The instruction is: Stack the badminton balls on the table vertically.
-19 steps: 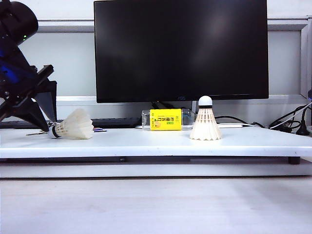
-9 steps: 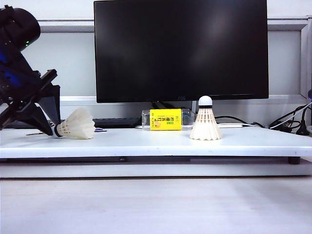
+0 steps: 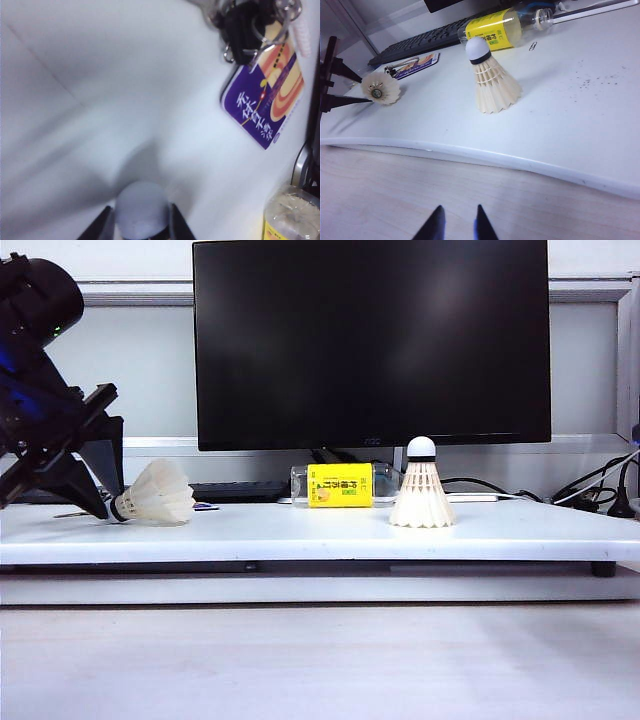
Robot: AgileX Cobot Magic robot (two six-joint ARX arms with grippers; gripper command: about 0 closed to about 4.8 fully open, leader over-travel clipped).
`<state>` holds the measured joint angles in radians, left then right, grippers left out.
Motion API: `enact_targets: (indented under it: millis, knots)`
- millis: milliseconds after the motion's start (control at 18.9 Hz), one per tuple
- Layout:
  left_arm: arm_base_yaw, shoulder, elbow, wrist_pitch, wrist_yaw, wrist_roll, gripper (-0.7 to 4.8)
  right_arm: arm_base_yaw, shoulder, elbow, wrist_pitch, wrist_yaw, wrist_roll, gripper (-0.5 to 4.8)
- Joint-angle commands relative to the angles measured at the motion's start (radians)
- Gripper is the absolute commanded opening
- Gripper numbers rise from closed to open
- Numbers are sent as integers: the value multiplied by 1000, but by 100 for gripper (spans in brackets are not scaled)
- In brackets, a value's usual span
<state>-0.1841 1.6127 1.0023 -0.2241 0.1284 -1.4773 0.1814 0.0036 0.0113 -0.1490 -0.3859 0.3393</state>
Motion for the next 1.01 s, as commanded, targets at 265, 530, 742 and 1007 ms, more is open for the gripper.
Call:
enact_targets:
  millis: [265,530,742,1007]
  knots:
    - [0,1,3,1,-14,6,256,0,-2,1,0,7,-3,84]
    - [0,1,3,2,-22,3,255,0,-2,1,0,8,-3,84]
    - [0,1,3,40,-31,-39,254,0,-2,1,0,10,-3,84]
    - [0,13,3,58,-27,-50,245,0,-2,1,0,14,-3,84]
